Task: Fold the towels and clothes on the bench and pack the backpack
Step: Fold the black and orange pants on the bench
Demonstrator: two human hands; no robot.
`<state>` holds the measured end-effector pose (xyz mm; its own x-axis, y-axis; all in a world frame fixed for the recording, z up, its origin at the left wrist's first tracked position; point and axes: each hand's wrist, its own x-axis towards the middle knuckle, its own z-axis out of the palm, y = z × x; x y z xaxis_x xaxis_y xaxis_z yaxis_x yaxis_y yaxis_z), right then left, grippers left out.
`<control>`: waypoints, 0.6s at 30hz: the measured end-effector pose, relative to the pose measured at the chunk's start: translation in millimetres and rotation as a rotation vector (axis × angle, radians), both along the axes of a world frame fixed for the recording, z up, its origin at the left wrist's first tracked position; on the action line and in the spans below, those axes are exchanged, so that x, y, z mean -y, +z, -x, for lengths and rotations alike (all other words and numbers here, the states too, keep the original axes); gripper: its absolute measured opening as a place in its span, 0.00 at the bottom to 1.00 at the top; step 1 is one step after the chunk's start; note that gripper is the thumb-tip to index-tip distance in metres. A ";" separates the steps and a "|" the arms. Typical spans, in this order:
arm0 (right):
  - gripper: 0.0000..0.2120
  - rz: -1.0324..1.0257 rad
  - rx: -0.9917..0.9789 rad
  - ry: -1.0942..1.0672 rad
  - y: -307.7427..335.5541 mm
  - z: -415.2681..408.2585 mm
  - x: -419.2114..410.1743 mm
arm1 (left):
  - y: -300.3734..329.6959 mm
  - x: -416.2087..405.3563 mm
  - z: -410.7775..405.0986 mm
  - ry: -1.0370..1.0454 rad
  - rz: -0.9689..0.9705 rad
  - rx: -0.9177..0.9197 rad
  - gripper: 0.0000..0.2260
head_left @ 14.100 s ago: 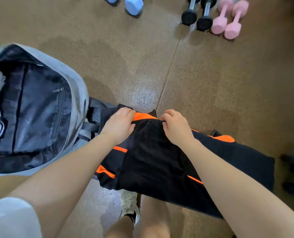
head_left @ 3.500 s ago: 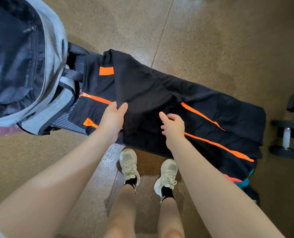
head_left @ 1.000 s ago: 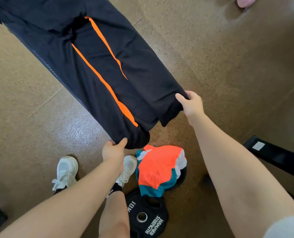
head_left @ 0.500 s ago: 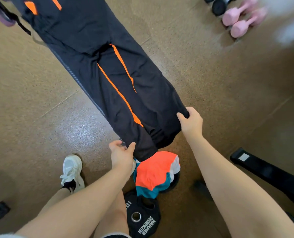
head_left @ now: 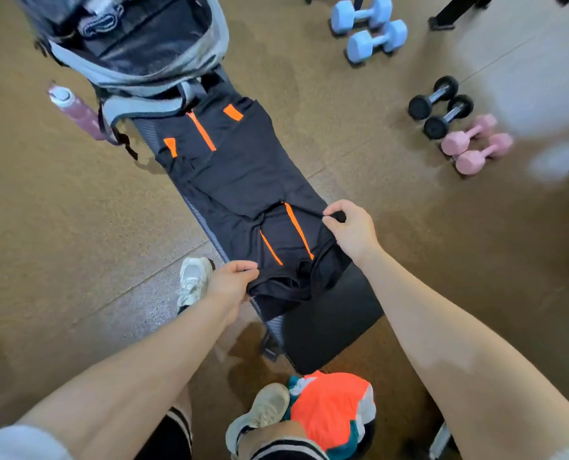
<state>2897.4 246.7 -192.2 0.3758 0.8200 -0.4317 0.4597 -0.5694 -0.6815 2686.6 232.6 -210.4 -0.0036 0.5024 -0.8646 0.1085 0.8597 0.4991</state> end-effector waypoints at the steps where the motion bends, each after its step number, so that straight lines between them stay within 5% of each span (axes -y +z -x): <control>1: 0.04 0.010 0.012 0.022 -2.0 5.3 -23.0 | -3.1 -22.6 7.7 0.008 0.022 0.009 0.10; 5: 0.03 0.030 0.018 0.046 -16.2 22.1 -129.5 | -14.6 -126.0 36.0 0.088 0.094 0.110 0.09; 12: 0.06 0.066 -0.297 -0.222 -52.8 53.5 -288.7 | -55.4 -290.3 74.9 0.326 0.164 0.163 0.07; 15: 0.05 0.216 -0.422 -0.327 -85.4 62.0 -321.5 | -78.2 -321.4 87.1 0.072 0.178 -0.030 0.14; 18: 0.10 0.280 -0.243 -0.191 -117.0 62.2 -325.9 | -98.7 -323.5 88.9 -0.278 0.010 -0.157 0.11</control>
<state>2835.3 572.6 -309.2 0.3696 0.5839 -0.7228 0.1724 -0.8075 -0.5641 2597.7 556.1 -309.1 -0.0010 0.4942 -0.8693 0.4149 0.7912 0.4493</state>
